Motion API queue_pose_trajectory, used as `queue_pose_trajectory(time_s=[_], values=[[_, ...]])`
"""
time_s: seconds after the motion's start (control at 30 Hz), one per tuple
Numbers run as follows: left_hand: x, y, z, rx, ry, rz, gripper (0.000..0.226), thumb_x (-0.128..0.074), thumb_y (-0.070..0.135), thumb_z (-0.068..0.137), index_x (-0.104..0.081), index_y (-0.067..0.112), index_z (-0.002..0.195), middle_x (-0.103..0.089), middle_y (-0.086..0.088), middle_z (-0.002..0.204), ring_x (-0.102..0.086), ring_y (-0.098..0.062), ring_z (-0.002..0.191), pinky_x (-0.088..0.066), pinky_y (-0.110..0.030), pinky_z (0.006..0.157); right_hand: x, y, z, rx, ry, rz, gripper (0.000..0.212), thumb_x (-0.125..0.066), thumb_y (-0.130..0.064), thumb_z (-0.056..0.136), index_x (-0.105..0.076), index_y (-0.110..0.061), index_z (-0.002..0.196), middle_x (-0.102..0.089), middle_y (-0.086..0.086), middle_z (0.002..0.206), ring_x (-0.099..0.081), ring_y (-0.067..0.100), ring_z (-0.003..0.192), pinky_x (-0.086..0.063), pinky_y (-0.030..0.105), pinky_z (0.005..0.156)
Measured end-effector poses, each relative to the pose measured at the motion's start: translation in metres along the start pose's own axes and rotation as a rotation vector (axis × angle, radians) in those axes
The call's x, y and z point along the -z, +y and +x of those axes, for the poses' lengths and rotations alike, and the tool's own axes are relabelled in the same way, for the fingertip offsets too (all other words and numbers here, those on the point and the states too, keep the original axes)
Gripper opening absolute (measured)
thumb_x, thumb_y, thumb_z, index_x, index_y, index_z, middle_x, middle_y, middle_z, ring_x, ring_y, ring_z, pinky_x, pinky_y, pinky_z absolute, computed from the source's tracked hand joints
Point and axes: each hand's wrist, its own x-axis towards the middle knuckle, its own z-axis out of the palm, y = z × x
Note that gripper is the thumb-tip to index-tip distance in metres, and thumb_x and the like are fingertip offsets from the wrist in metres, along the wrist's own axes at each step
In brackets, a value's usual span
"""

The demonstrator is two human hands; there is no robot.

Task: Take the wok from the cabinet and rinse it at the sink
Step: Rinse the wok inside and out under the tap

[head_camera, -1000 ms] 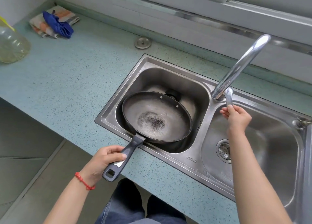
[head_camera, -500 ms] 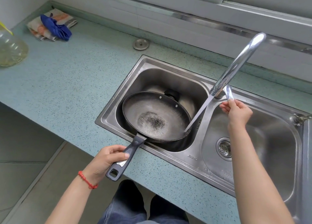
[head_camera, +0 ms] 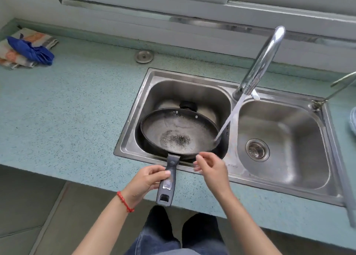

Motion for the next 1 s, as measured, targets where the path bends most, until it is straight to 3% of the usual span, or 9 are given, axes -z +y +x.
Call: queue_pose_trajectory(time_s=[0.1, 0.23, 0.33, 0.43, 0.5, 0.57, 0.67, 0.83, 1.0], values=[[0.006, -0.001, 0.008, -0.001, -0.090, 0.026, 0.025, -0.069, 0.029, 0.063, -0.065, 0.012, 0.081, -0.069, 0.008, 0.065, -0.064, -0.003, 0.065, -0.050, -0.016, 0.061, -0.036, 0.001, -0.036, -0.062, -0.026, -0.025, 0.010, -0.057, -0.021, 0.088, -0.063, -0.014, 0.091, -0.068, 0.005, 0.079, -0.061, 0.004, 0.058, -0.046, 0.012, 0.053], [0.012, 0.001, 0.017, 0.038, -0.200, 0.106, 0.035, -0.063, 0.028, 0.078, -0.065, -0.001, 0.097, -0.070, -0.005, 0.087, -0.065, -0.013, 0.082, -0.052, -0.022, 0.071, -0.058, -0.012, -0.059, -0.134, 0.013, -0.047, 0.026, -0.053, -0.033, 0.088, -0.068, -0.013, 0.093, -0.070, -0.001, 0.084, -0.062, 0.003, 0.072, -0.051, 0.021, 0.069], [0.011, 0.003, 0.020, 0.076, -0.245, 0.085, 0.031, -0.061, 0.030, 0.080, -0.066, 0.002, 0.094, -0.066, -0.016, 0.096, -0.065, -0.019, 0.085, -0.050, -0.031, 0.078, -0.063, -0.028, -0.063, -0.211, -0.010, -0.025, 0.029, -0.058, -0.037, 0.083, -0.069, -0.009, 0.084, -0.068, 0.003, 0.077, -0.060, 0.012, 0.071, -0.047, 0.025, 0.069], [0.007, 0.004, 0.022, 0.092, -0.255, 0.035, 0.037, -0.061, 0.032, 0.077, -0.065, -0.001, 0.093, -0.062, -0.017, 0.080, -0.061, -0.017, 0.064, -0.050, -0.026, 0.056, -0.068, -0.038, -0.062, -0.327, -0.098, 0.075, 0.025, -0.060, -0.030, 0.081, -0.063, -0.005, 0.080, -0.063, 0.009, 0.070, -0.061, 0.018, 0.059, -0.048, 0.026, 0.059], [0.004, 0.003, 0.022, 0.117, -0.258, -0.019, 0.039, -0.057, 0.029, 0.082, -0.060, -0.009, 0.095, -0.053, -0.012, 0.060, -0.049, -0.013, 0.041, -0.040, -0.020, 0.038, -0.072, -0.041, -0.064, -0.374, -0.137, 0.197, 0.015, -0.058, -0.019, 0.084, -0.061, -0.005, 0.084, -0.062, 0.010, 0.064, -0.062, 0.017, 0.045, -0.048, 0.021, 0.045], [0.000, 0.002, 0.023, 0.160, -0.246, -0.081, 0.038, -0.052, 0.026, 0.085, -0.055, -0.010, 0.097, -0.046, -0.008, 0.044, -0.041, -0.012, 0.026, -0.033, -0.017, 0.030, -0.075, -0.043, -0.065, -0.370, -0.129, 0.255, 0.009, -0.057, -0.011, 0.085, -0.059, -0.005, 0.079, -0.058, 0.010, 0.058, -0.059, 0.015, 0.039, -0.047, 0.021, 0.039], [-0.007, 0.001, 0.022, 0.168, -0.233, -0.160, 0.040, -0.057, 0.026, 0.076, -0.054, -0.011, 0.092, -0.044, -0.006, 0.050, -0.037, -0.017, 0.019, -0.031, -0.015, 0.027, -0.076, -0.042, -0.067, -0.322, -0.104, 0.252, 0.014, -0.056, -0.004, 0.084, -0.056, -0.005, 0.070, -0.055, 0.008, 0.050, -0.056, 0.014, 0.036, -0.046, 0.021, 0.037], [-0.019, -0.005, 0.018, 0.120, -0.140, -0.240, 0.041, -0.064, 0.027, 0.064, -0.052, -0.005, 0.087, -0.044, -0.013, 0.083, -0.040, -0.019, 0.020, -0.031, -0.015, 0.026, -0.069, -0.039, -0.071, -0.261, -0.103, 0.222, 0.025, -0.057, -0.004, 0.082, -0.057, -0.007, 0.057, -0.055, 0.008, 0.047, -0.055, 0.015, 0.037, -0.047, 0.022, 0.040], [-0.028, -0.008, 0.006, 0.087, -0.111, -0.296, 0.041, -0.064, 0.027, 0.064, -0.053, -0.004, 0.087, -0.042, -0.016, 0.082, -0.037, -0.018, 0.018, -0.029, -0.014, 0.025, -0.061, -0.037, -0.081, -0.206, -0.124, 0.243, 0.024, -0.057, -0.003, 0.082, -0.058, -0.005, 0.058, -0.056, 0.010, 0.048, -0.055, 0.017, 0.037, -0.047, 0.023, 0.039]])
